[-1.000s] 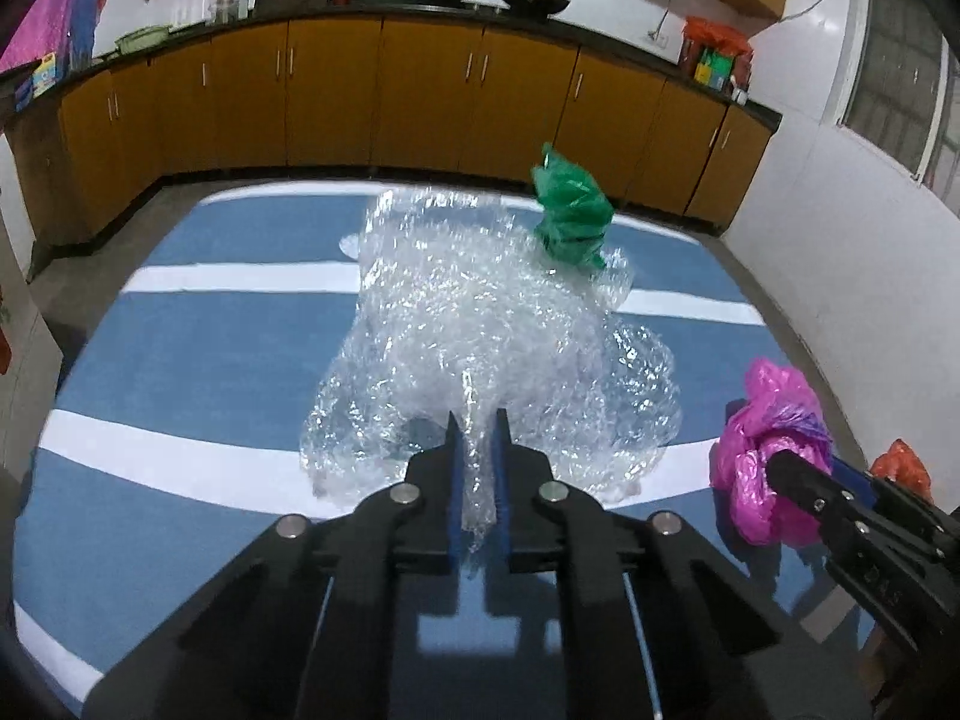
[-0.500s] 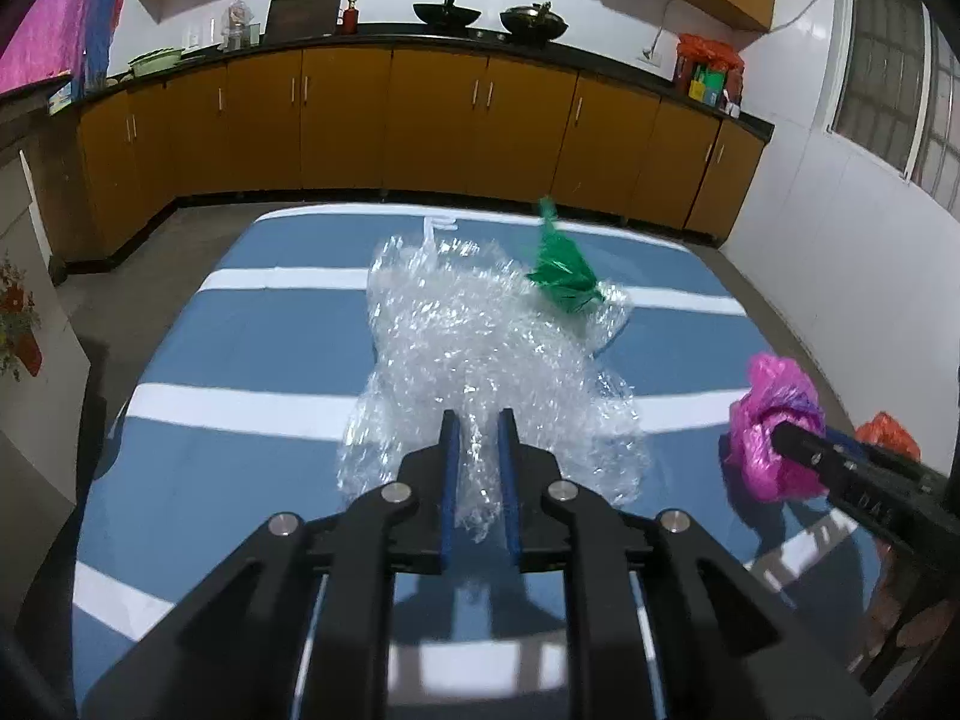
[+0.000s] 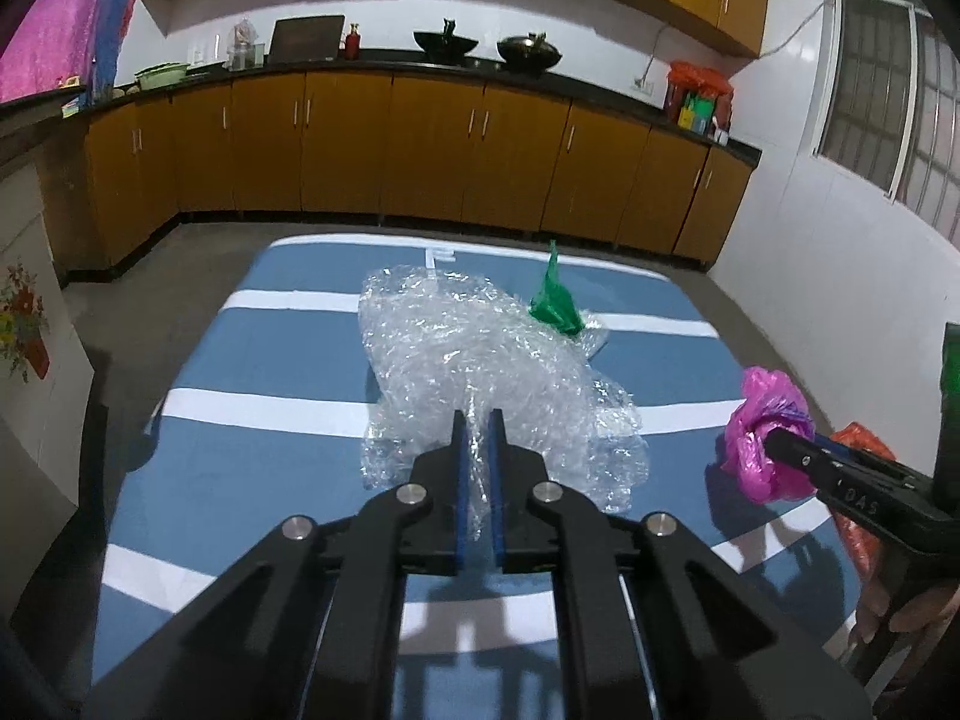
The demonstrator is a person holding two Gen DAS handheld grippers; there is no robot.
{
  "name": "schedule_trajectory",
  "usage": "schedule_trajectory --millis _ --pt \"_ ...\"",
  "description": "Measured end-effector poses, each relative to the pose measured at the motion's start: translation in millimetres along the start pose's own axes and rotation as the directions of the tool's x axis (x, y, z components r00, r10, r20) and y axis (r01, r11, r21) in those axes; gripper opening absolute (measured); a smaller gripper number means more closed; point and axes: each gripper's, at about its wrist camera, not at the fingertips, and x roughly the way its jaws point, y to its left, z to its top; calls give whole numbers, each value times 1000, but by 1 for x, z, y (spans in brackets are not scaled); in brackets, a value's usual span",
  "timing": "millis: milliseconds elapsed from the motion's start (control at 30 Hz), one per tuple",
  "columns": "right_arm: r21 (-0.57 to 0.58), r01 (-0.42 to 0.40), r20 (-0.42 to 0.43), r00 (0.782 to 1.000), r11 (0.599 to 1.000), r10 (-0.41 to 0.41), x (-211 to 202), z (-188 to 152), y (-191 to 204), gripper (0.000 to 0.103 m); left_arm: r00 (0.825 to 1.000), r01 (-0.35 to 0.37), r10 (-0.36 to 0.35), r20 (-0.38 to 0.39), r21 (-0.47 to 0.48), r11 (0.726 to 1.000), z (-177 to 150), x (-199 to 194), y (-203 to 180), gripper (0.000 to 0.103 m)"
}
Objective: Collect trash
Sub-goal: 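Carry the bubble-wrap and pink bag over the red basket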
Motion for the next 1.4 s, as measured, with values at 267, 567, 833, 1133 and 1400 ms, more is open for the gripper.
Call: schedule_trajectory --millis 267,567,833,1133,1400 --pt "-5 -4 34 999 1000 4 -28 -7 -2 33 998 46 -46 40 2 999 -6 -39 -14 7" --pt "25 40 81 996 999 -42 -65 -17 -24 33 988 131 -135 73 50 990 -9 -67 -51 7" --pt "75 107 114 987 991 -115 -103 -30 -62 33 973 216 -222 68 96 972 -12 -74 -92 7" --pt "148 211 142 962 966 -231 -143 -54 -109 33 943 328 -333 20 138 935 -19 -66 -154 7" --pt "264 281 128 938 923 -322 -171 -77 -157 33 906 422 -423 -33 171 890 -27 -54 -202 7"
